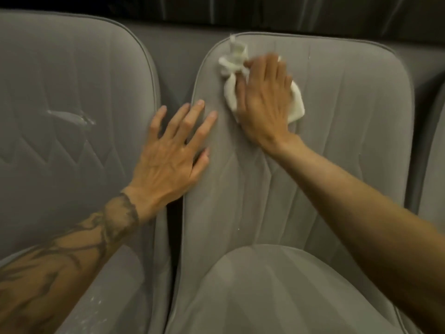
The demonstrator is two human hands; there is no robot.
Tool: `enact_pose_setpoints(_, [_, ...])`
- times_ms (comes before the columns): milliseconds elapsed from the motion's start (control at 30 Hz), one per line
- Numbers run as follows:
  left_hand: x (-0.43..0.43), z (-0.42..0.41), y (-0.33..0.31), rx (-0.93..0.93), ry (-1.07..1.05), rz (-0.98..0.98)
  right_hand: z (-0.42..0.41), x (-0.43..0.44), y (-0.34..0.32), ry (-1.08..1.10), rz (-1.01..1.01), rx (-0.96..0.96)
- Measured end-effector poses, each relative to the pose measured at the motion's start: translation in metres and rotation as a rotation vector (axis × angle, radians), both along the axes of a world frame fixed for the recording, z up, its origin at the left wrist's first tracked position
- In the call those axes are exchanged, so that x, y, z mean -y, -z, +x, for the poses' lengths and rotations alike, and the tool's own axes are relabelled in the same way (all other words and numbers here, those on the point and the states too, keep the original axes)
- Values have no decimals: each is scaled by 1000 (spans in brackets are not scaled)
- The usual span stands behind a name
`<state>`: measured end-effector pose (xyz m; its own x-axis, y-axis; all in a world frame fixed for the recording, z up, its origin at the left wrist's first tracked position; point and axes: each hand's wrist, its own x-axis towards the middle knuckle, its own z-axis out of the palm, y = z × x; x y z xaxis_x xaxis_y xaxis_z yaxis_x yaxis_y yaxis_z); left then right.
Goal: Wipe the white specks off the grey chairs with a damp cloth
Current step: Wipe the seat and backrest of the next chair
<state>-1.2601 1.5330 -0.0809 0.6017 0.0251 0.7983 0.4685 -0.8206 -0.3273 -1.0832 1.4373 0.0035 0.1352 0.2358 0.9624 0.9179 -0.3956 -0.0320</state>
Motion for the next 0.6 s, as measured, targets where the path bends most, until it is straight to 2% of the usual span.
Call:
enact_pose_setpoints(100, [-16, -8, -4, 74, -43, -38, -11, -16, -10, -25, 99, -108])
enact_pose_setpoints(233, [-18, -4, 2, 148, -38, -70, -43, 6, 57, -213, -200, -10])
enact_pose_setpoints(300, [-18, -4, 3, 169, -27, -82, -36, 11, 51, -216, -271, 118])
enact_pose_setpoints(400, [-19, -3, 5, 199, -14, -74, -14, -9, 7, -105, -121, 127])
enact_pose_setpoints(500, [-22, -2, 5, 219, 12, -87, -27, -24, 9, -89, 54, -55])
enact_pose_setpoints(600, [-22, -3, 6, 242, 35, -108, -54, -12, 64, -206, -118, -75])
